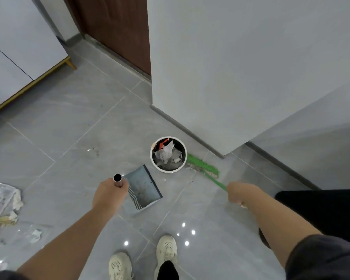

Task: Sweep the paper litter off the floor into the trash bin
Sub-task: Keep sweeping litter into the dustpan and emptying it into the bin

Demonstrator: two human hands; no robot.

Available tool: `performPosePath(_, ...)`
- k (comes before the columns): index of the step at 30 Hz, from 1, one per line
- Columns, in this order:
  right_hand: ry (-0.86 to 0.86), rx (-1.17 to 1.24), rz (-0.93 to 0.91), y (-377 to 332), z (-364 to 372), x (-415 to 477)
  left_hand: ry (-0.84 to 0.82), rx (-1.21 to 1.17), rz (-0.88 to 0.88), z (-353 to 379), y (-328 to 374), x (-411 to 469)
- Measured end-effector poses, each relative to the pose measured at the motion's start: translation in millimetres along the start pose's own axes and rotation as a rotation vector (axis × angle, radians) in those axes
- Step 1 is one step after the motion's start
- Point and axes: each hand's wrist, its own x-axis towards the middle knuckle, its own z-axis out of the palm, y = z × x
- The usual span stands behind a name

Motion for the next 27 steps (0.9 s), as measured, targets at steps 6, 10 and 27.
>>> performPosePath(6,-0.113,-0.022,-0.04,-54,37,-32,-0.087,0.046,0.079,-15,-37,-4)
performPosePath(10,-0.22,-0.008,-0.12,-92,50,-56,-0.113,0.058,0.07,-28,-66,-4)
performPosePath(27,-0.212,0.198,-0.144,-187,79,-83,-0.151,0.026,0.064,-60,-142,18)
